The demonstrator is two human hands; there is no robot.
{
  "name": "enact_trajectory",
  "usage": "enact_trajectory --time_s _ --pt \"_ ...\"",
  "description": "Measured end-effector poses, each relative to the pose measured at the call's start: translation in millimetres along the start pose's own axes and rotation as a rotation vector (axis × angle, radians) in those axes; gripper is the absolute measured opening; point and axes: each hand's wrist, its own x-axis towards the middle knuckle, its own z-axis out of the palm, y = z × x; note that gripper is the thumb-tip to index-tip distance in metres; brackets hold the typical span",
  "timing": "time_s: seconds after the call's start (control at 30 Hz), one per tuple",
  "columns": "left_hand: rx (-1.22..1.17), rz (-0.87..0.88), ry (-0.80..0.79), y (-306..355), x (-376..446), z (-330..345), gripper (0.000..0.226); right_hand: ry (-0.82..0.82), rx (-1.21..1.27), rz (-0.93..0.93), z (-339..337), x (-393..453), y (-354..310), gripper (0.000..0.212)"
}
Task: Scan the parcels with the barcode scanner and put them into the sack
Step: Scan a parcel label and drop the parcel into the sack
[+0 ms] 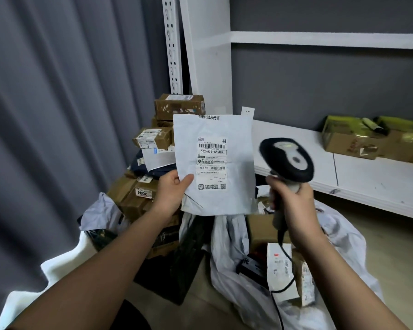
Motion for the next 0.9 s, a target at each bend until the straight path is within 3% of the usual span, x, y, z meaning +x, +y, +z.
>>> enact_trajectory --time_s 0.1,0.23,0.5,0.9 --pt "-0.015 0.006 0.046 -4.4 2.2 4.7 0.019 -0.182 0.058 0.083 14.7 -13.8 8.2 0.013" --pt "-0.010 0.014 0.097 -7.5 4.8 8.1 0.022 -0.278 0.084 0.157 28.8 -26.3 12.7 0.016" --pt "-0.005 0.033 0.099 -11.9 7.8 8.7 0.011 -0.267 0.216 0.209 26.8 -24.2 7.9 0.016" --pt "0.009 0.056 0.083 -13.5 8.1 11.7 0.010 -0.317 0.127 0.153 30.8 -26.8 8.9 0.020"
